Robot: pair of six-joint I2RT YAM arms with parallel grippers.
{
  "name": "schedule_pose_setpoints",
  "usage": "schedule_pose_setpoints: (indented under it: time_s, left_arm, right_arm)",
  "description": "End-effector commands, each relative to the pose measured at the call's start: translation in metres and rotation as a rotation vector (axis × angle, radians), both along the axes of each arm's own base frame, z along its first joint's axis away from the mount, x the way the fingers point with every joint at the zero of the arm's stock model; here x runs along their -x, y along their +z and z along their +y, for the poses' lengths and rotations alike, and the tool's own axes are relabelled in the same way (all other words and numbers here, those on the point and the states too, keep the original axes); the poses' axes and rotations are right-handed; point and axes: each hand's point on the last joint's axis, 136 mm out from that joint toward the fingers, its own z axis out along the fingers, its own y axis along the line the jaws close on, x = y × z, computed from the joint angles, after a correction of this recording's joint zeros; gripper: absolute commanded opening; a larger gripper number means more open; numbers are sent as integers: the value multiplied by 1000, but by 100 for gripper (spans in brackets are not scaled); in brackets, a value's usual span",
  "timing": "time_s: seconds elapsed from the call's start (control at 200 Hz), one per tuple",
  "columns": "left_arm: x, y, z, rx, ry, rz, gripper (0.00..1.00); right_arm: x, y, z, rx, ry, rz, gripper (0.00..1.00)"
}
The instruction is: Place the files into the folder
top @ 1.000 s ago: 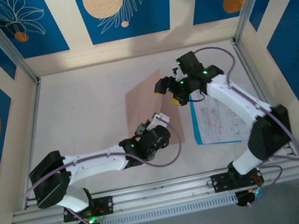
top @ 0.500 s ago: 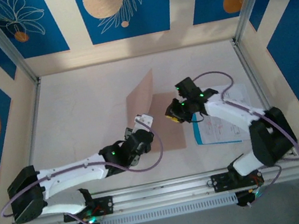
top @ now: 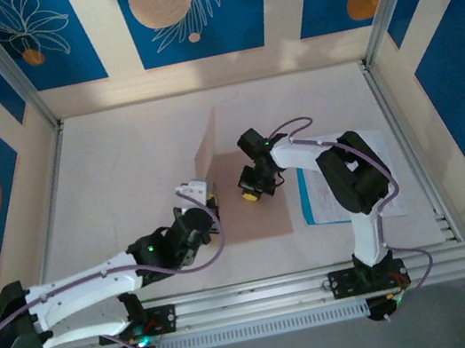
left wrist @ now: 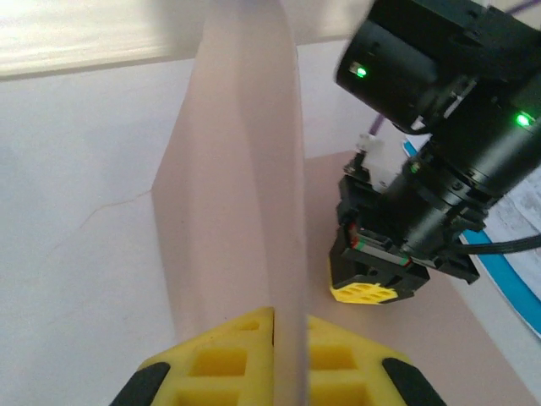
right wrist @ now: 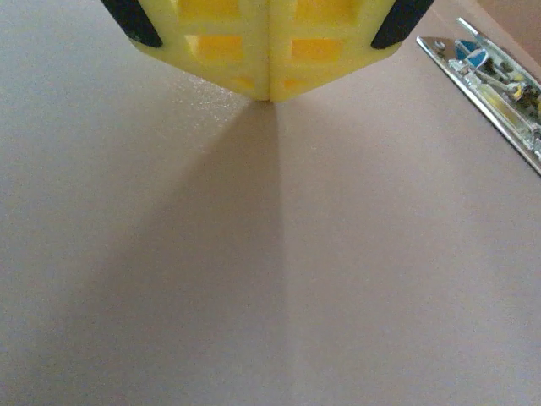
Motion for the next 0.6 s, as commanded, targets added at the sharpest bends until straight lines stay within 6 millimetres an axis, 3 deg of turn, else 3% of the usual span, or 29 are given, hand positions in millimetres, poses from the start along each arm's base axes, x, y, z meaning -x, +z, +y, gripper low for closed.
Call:
schedule_pose_setpoints:
  time_s: [0.0,0.16,0.335,0.47,0.595]
  left_arm:
    - [3,-15,46,28,181,81,14]
    - [17,-27,120,102,437,179,25]
    - [38,-59,178,172,634,316,40]
    - [51,-87,190,315,716,502,43]
    - [51,-81,189,511,748,575,48]
  right_arm:
    - [18,-15,-16,72,2,92,6]
    - [21,-22,-19,65,9,111,5]
    - [21,-22,-15,49,24,111,6]
    - [18,-20,-11,36,37,106,6]
    - [11,-12,-7,25,65,73,7]
